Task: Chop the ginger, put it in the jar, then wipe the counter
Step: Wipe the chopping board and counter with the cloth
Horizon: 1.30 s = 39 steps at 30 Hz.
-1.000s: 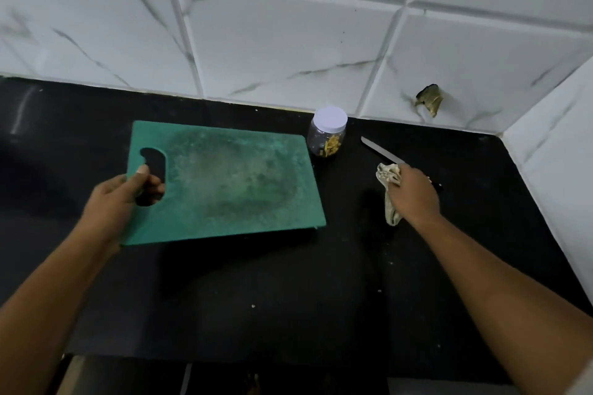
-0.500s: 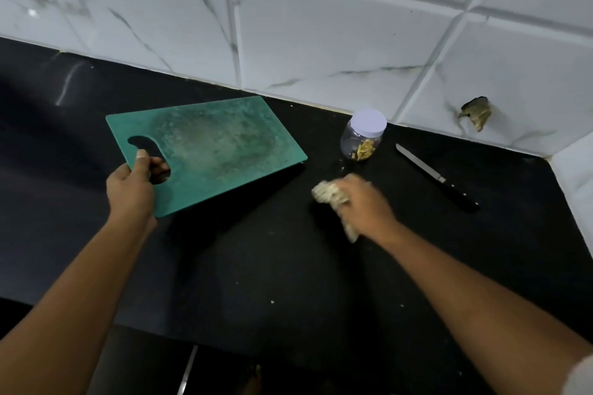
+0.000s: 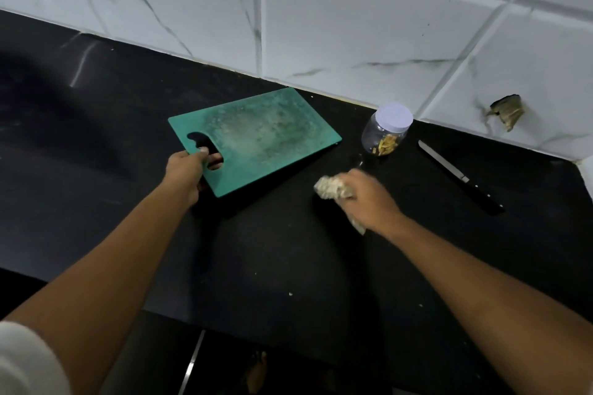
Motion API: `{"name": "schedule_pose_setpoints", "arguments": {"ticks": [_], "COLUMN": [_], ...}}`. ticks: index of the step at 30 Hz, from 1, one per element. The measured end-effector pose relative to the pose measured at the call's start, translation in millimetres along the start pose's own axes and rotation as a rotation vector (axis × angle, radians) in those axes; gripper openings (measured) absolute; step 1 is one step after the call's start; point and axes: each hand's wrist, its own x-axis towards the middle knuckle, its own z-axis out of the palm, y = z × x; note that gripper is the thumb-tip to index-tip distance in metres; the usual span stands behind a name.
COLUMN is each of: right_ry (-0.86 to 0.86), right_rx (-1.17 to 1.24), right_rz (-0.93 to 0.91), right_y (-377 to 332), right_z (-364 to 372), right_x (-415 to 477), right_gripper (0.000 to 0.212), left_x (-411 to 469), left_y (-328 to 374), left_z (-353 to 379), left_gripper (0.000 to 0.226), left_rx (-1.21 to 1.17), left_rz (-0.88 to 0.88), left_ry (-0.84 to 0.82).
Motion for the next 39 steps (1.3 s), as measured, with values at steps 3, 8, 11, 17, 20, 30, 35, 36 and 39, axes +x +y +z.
{"name": "schedule_pose_setpoints", "arguments": {"ticks": [3,8,11,17,20,30,35,36,39], "right_ry": [0.134,0.025,-0.209,-0.224,-0.232,-0.575,-0.438,-0.355,-0.265], "right_rx": [-0.134,-0.187,-0.077,-0.066,-0.112,-0.082,0.011,0.045,-0.040], "right_rz": [0.159,0.073,-0.256,-0.212,-0.213,-0.307,0.123,0.133,-0.030], "right_y": [9,-55,-96,-89,-93,-31,6,-3,-44], "right_z": [-7,43,71,43,63,17,-31,-30,2], "right_x": [24,-1,-39,29,8,-133,-129,-121,-110], "right_gripper": [0.042,0.045,0.053,0.041,0.052,0.022,0.023,0.028,0.038], "left_x": [4,11,13,12,7,-8,-21,-26,-37], "left_y": [1,5,11,2,-9,-33,-47,-50,-58], "left_z": [0,-8,-12,-25,-30,-22,-17,-17,-16], "left_gripper": [0.014,0.019,0.023,0.025,0.030,0.055,0.057,0.056,0.054], "left_rx": [0.048,0.135,0.121,0.112,0.099,0.082,0.104,0.110,0.151], "left_rz": [-0.095,-0.094,-0.065,-0.064,-0.067,-0.007,0.006,0.005,0.007], "left_ry": [0.005,0.021,0.015,-0.079,-0.121,-0.125,-0.139,-0.146,-0.175]}}
